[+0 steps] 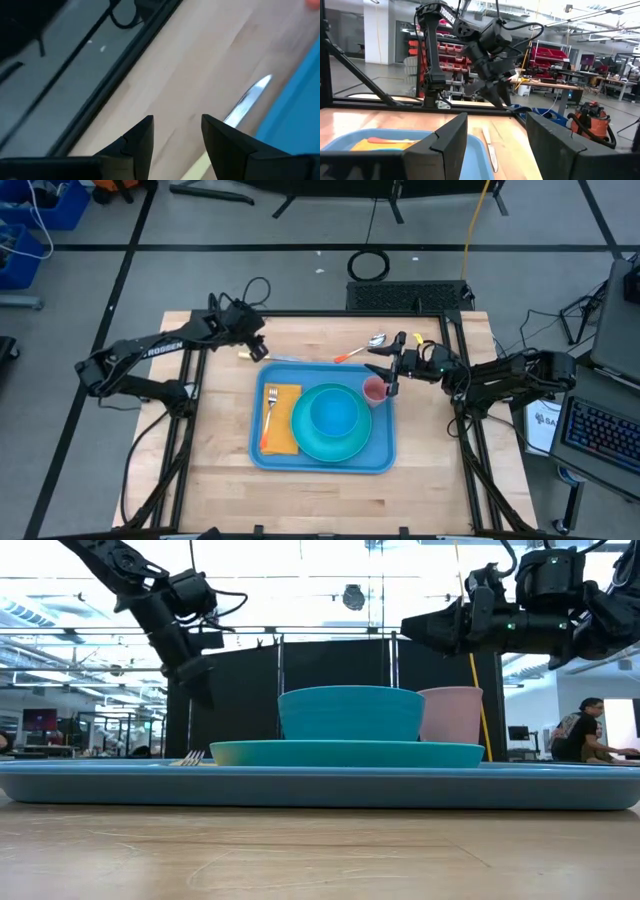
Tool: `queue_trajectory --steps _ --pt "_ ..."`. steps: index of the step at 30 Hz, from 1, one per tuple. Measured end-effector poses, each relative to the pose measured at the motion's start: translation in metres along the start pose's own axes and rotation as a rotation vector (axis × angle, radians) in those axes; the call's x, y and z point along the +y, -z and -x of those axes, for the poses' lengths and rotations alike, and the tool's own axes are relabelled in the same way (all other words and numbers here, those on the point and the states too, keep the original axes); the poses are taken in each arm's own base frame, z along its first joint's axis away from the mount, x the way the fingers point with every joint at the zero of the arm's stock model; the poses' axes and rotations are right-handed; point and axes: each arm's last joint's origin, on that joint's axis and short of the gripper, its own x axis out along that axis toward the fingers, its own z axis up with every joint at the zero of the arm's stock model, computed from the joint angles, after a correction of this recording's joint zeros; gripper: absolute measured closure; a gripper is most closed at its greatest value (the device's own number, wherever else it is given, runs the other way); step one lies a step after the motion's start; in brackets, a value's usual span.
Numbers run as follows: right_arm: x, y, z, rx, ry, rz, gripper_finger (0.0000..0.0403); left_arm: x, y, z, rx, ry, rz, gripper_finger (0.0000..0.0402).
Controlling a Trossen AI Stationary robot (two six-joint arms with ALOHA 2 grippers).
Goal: Set up tray
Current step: Put the orange spoon on the yellow napkin
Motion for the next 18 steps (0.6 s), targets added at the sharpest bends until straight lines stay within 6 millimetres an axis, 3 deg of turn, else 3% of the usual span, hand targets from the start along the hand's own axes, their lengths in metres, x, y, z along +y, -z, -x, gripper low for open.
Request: queue_trajectory --steps 3,10,18 --pt "0.000 0.000 0.000 -0.002 0.000 0.000 0.0209 -0.002 -0.012 -0.003 -0.042 0.077 0.047 0.0231" --pt "0.000 -0.002 0.000 -0.021 0.003 -0.008 0.0209 -0.014 -0.069 -0.018 -0.107 0.165 0.183 0.0231" --pt "0.000 -0.002 0.000 -0.022 0.000 -0.060 0.0209 -0.014 -0.128 -0.056 -0.030 0.198 0.222 0.0231"
